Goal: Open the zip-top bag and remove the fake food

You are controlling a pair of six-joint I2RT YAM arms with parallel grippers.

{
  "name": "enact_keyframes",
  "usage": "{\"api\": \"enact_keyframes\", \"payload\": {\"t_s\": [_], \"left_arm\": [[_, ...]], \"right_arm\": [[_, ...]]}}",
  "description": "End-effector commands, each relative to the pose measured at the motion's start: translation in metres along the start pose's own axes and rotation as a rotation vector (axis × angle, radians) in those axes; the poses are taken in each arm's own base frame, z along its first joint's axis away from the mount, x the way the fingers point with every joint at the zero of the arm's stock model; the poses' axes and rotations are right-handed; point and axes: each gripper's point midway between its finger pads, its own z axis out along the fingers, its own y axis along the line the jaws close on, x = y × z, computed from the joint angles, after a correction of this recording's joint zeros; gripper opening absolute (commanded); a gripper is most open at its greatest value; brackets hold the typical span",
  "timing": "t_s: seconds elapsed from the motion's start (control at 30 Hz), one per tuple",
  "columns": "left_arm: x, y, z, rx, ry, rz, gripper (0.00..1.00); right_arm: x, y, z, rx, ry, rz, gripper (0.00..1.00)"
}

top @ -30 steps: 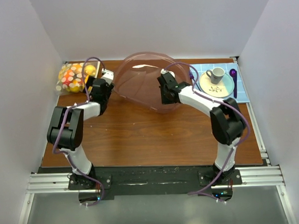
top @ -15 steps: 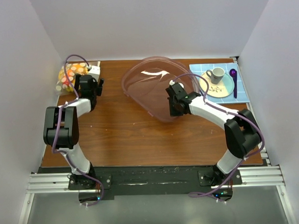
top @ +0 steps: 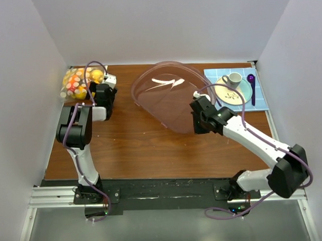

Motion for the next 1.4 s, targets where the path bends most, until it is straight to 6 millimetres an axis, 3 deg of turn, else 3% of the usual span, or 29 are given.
{"api": "enact_keyframes", "payload": {"t_s": [0.0,0.03,0.17,0.27,0.37,0.4,0.6,0.63,0.7,0.73,0.83,0.97,1.17,1.27,1.3,1.37], "left_arm": [[-0.032,0.029,0.003,-0.218,-0.099,-0.001,0.99],[-0.030,0.036,-0.001,-0.273,-0.088,0.036,0.98],[-0.037,0.035,-0.007,-0.357,-0.139,0.089,0.92],[-0.040,0.031,-0.008,-0.396,-0.151,0.151,0.77],[-0.037,0.026,-0.003,-0.413,-0.124,0.204,0.66],[-0.034,0.025,-0.001,-0.414,-0.116,0.215,0.65],[-0.029,0.027,0.001,-0.448,-0.087,0.222,0.67],[-0.030,0.028,0.001,-0.460,-0.092,0.214,0.71],[-0.032,0.030,0.002,-0.474,-0.085,0.215,0.75],[-0.027,0.028,0.004,-0.474,-0.070,0.228,0.78],[-0.023,0.025,0.009,-0.482,-0.052,0.258,0.81],[-0.010,0.015,0.018,-0.446,-0.015,0.303,0.79],[0.003,0.012,0.026,-0.426,0.025,0.327,0.70],[0.005,0.012,0.029,-0.416,0.037,0.322,0.39],[0.004,0.014,0.028,-0.410,0.044,0.322,0.16],[0.002,0.018,0.027,-0.412,0.045,0.300,0.00]], "right_arm": [[0.017,-0.018,-0.013,0.057,0.025,0.027,0.00],[0.016,-0.018,-0.015,0.053,0.021,0.029,0.00],[0.003,-0.012,-0.020,0.028,-0.014,0.039,0.00],[-0.013,0.003,-0.020,-0.015,-0.033,0.047,0.00],[-0.039,0.019,-0.021,-0.052,-0.071,0.047,0.00],[-0.057,0.027,-0.021,-0.058,-0.104,0.050,0.00],[-0.133,0.066,-0.022,-0.131,-0.243,0.039,0.07],[-0.133,0.070,-0.006,-0.115,-0.222,0.028,0.07],[-0.142,0.079,0.007,-0.119,-0.226,0.025,0.07],[-0.138,0.081,0.026,-0.101,-0.194,0.012,0.07],[-0.137,0.090,0.048,-0.098,-0.167,0.008,0.04],[-0.127,0.092,0.083,-0.066,-0.126,0.012,0.04],[-0.118,0.098,0.114,-0.067,-0.097,0.011,0.03],[-0.105,0.103,0.123,-0.092,-0.061,0.018,0.00],[-0.101,0.108,0.122,-0.122,-0.051,0.024,0.00],[-0.078,0.108,0.126,-0.138,-0.008,0.018,0.00]]}}
